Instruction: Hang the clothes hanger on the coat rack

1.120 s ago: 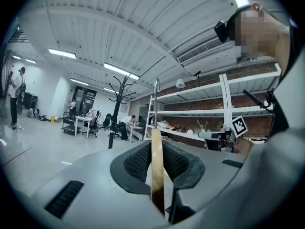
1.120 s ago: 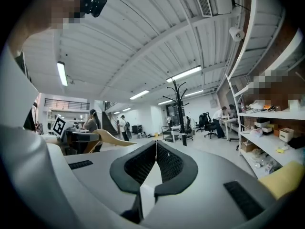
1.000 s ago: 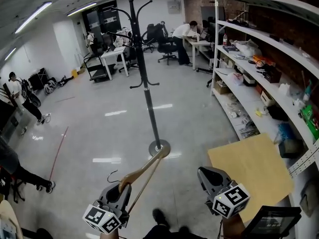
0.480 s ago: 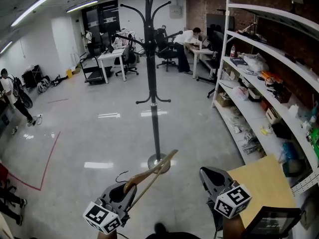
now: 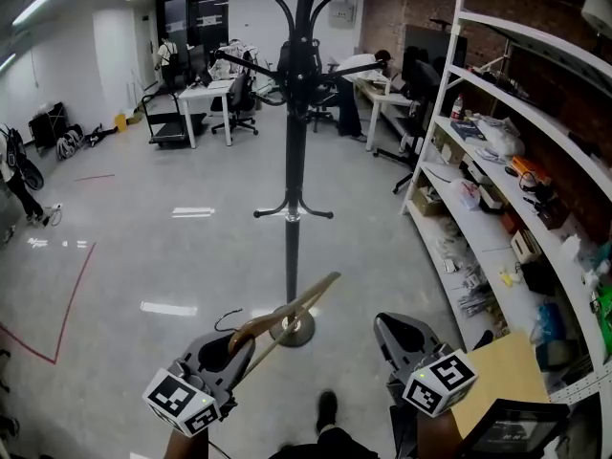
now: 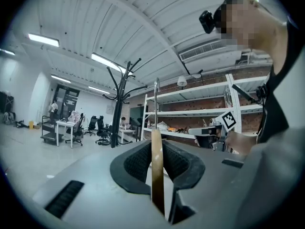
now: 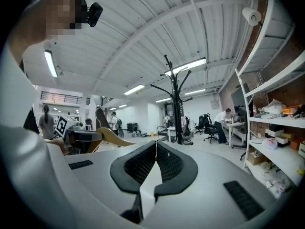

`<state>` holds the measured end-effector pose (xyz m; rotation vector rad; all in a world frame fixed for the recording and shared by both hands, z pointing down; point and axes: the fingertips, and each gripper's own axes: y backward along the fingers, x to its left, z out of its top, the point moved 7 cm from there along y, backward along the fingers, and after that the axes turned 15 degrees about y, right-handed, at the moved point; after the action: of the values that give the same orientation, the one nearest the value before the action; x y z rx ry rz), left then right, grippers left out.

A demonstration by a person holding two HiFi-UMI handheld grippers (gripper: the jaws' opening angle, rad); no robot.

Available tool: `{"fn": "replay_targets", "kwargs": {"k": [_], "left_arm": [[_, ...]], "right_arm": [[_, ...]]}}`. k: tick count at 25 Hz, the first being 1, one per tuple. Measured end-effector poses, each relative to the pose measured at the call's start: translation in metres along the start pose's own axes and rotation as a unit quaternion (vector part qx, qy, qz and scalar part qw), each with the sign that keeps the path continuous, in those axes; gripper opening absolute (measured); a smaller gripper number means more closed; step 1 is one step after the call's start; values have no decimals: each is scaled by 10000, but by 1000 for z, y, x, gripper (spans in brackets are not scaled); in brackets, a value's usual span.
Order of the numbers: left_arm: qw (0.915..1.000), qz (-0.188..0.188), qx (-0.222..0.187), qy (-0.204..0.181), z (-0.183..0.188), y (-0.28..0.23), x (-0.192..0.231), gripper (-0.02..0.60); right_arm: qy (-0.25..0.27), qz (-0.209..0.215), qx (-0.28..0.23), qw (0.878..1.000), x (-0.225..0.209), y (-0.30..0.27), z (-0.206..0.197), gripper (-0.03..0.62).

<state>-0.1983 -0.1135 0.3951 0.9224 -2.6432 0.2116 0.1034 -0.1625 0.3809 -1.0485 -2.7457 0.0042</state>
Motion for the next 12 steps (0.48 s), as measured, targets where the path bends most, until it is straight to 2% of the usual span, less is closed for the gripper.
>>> {"fn": "replay_targets", "kwargs": {"k": [8, 12], "left_arm": [[9999, 5, -82, 74, 38, -82, 35, 52], [9998, -155, -90, 26, 67, -123, 50, 52]], "right_arm": [[141, 357, -308, 9988, -82, -69, 2, 6], [326, 495, -479, 9971, -122, -99, 11, 6]]}}
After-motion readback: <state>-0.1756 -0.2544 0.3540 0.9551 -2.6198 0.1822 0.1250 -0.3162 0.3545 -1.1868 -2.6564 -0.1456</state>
